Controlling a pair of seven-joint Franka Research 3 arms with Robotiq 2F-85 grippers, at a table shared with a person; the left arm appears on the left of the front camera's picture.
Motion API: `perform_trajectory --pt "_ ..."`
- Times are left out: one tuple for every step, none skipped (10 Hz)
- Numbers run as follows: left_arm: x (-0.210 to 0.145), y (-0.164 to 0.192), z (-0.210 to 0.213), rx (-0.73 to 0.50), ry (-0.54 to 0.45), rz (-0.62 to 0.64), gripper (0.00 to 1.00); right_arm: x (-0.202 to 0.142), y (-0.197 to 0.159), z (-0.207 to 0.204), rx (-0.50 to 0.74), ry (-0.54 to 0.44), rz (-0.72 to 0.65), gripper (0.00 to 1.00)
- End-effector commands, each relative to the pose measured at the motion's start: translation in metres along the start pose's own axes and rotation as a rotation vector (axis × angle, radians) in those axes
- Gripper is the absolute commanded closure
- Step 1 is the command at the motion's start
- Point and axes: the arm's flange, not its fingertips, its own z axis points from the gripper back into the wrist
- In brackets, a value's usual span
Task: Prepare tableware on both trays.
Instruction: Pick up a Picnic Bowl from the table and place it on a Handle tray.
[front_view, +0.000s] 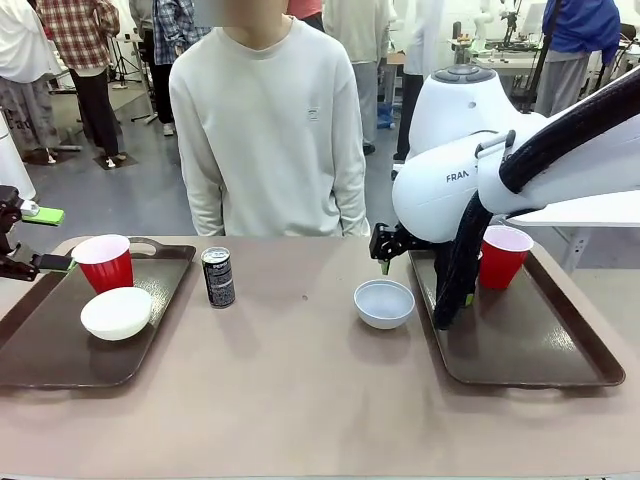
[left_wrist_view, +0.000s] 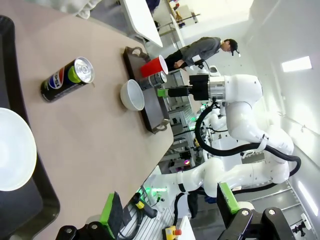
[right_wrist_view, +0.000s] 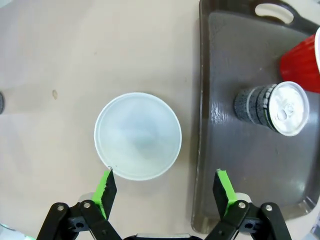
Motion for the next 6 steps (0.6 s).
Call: perform_trajectory --pt "-0.005 0.001 0.001 -0.015 -0.005 -0.017 0.0 0.012 -0.003 -0.024 0.053 -0.021 -0.002 0.0" --pt "-0.005 0.001 0.001 -0.015 -0.005 -0.017 0.0 0.014 -0.002 -0.032 0.073 -0.025 0.01 0.0" --pt "-0.005 0.001 0.001 -0.015 -0.005 -0.017 0.0 0.018 -0.001 -0.041 0.068 -0.035 0.014 0.0" --pt "-0.005 0.001 0.001 -0.015 -0.005 -0.017 0.0 0.021 -0.002 -0.051 0.047 -0.033 0.016 0.0" --pt "-0.005 0.001 0.001 -0.015 -0.005 -0.017 0.0 0.025 -0.004 -0.062 0.021 -0.019 0.006 0.0" --pt "-0.005 0.001 0.001 -0.015 -0.005 -0.017 0.0 0.027 -0.005 -0.068 0.01 -0.012 0.016 0.17"
